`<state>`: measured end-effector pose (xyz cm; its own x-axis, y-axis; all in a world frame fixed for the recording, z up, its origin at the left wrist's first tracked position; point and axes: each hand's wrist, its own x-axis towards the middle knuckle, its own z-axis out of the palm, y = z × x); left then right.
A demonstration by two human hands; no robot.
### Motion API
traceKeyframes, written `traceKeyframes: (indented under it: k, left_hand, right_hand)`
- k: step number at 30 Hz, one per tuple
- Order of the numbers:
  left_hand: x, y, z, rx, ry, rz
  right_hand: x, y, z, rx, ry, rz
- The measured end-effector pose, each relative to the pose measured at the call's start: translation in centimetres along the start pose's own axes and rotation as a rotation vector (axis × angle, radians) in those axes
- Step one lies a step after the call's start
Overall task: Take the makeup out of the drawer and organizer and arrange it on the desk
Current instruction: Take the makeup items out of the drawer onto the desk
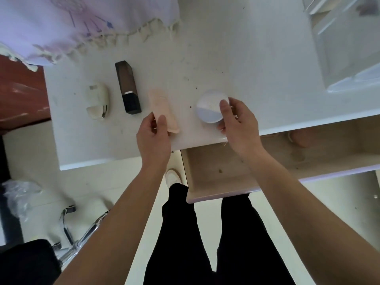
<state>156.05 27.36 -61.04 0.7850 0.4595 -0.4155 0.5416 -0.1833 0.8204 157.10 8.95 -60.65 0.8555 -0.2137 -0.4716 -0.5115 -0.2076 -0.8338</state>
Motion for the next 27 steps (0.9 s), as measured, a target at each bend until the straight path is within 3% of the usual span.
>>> traceKeyframes:
  k: [6,10,12,14,16,18,20,24,27]
  left_hand:
    - [-1.3,-0.7,0.0,0.101,0.024,0.079]
    - [-4.6,-1.7,0.4,0.230,0.016,0.303]
    - [-6.3,-3.0,1.0,0.313,-0.115,0.493]
    - [-7.6,-4.6,1.8,0.457,-0.346,0.589]
    - [-8.1,-6.5,3.0,0.680,-0.569,0.556]
    - [-8.2,-7.6,4.2,0.866,-0.687,0.480]
    - [-7.7,-7.8,5.6,0.965,-0.675,0.469]
    - [-5.6,-6.5,8.9,1.206,-0.502,0.388]
    - [-3.5,-6.7,10.9,1.177,-0.480,0.317]
  right_hand:
    - [-0.5,0.6,1.6,-0.001,-0.063,-0.031]
    - [-2.4,1.5,-0.6,0.024,0.023,-0.051]
    - [-3.3,2.7,-2.7,-0.011,0.049,-0.032]
    - [-3.9,4.6,-5.0,-0.135,0.019,0.008]
    - [-3.9,7.2,-7.3,-0.454,-0.078,0.036]
    - [-3.4,9.9,-8.8,-0.812,-0.202,0.091]
    - [-2.7,11.9,-9.5,-0.947,-0.228,0.119]
    - [0.6,12.5,-9.2,-1.128,-0.156,0.049]
    - [4.1,12.1,-8.4,-1.218,-0.260,-0.022]
